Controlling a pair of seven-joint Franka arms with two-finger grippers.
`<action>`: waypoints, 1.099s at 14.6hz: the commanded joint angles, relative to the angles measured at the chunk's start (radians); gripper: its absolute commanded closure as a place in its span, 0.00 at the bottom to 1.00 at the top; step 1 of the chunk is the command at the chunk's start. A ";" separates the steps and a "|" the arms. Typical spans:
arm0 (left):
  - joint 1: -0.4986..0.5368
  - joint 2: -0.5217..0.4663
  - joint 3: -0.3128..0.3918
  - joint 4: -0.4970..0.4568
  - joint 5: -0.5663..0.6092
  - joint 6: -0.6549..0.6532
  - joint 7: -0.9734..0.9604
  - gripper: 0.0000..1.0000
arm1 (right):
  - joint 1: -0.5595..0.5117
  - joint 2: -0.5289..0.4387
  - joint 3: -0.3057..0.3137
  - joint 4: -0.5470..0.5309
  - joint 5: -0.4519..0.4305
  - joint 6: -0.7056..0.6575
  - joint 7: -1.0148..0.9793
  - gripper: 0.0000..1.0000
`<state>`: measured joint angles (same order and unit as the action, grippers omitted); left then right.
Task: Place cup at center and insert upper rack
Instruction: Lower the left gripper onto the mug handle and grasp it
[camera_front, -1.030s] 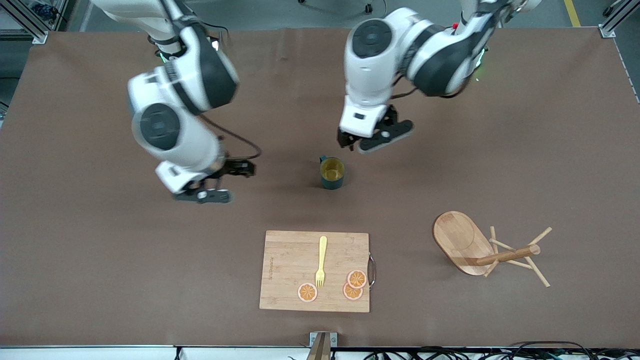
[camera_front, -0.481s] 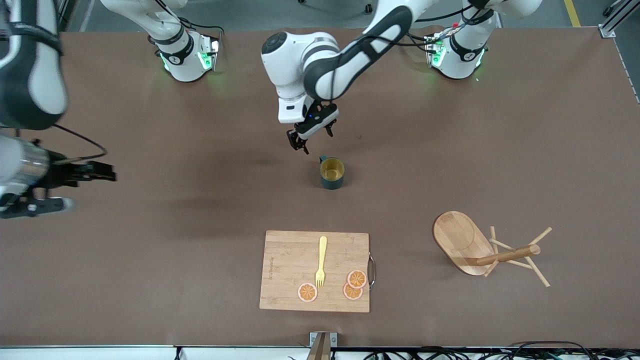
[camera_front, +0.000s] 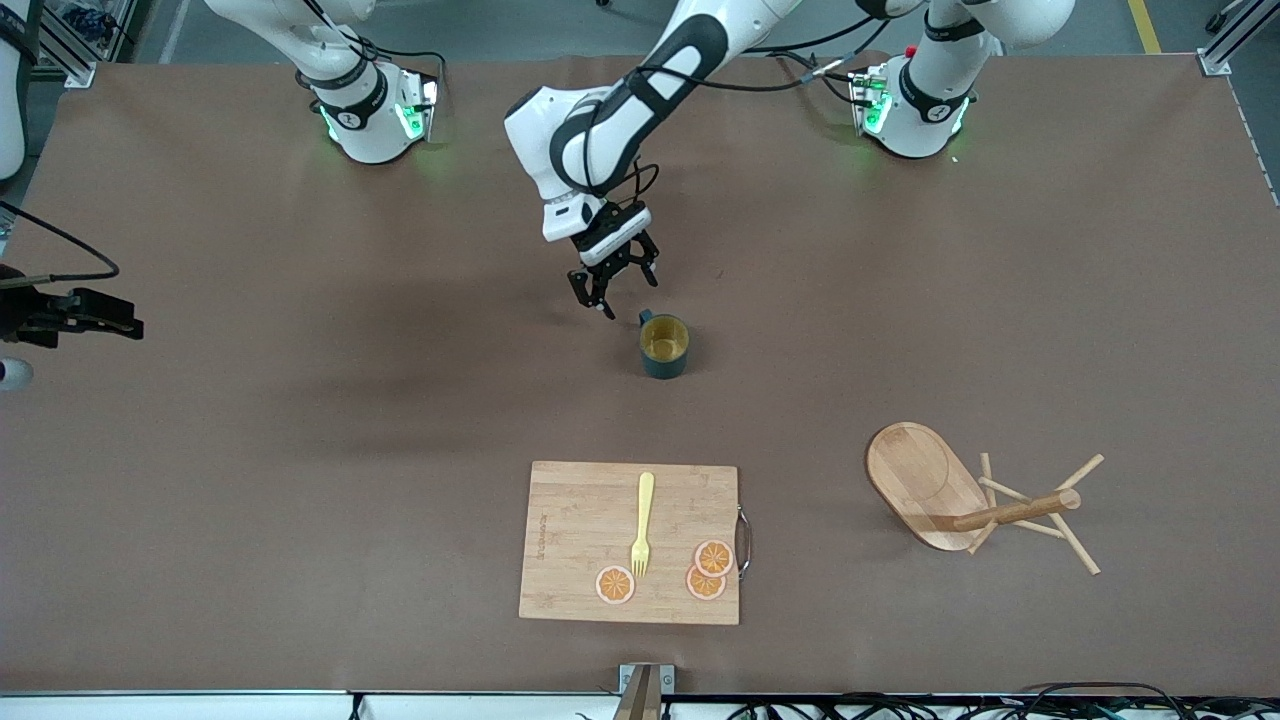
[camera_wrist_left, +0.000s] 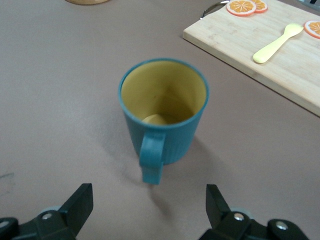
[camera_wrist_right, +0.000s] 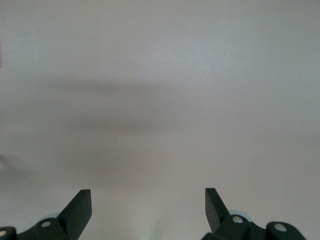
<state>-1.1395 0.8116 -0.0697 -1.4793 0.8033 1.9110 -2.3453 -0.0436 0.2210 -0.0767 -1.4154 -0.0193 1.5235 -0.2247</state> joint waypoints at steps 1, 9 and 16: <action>-0.045 0.063 0.054 0.048 0.039 -0.023 -0.058 0.06 | 0.007 -0.003 0.011 0.013 -0.022 -0.014 0.030 0.00; -0.083 0.116 0.085 0.077 0.223 -0.052 -0.054 0.16 | 0.042 -0.024 0.018 0.007 0.047 -0.120 0.214 0.00; -0.083 0.132 0.085 0.076 0.229 -0.075 -0.051 0.45 | 0.047 -0.227 0.018 -0.120 0.044 -0.118 0.200 0.00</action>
<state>-1.2085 0.9352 0.0049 -1.4251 1.0194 1.8590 -2.4017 -0.0017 0.1063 -0.0587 -1.4367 0.0187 1.3899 -0.0336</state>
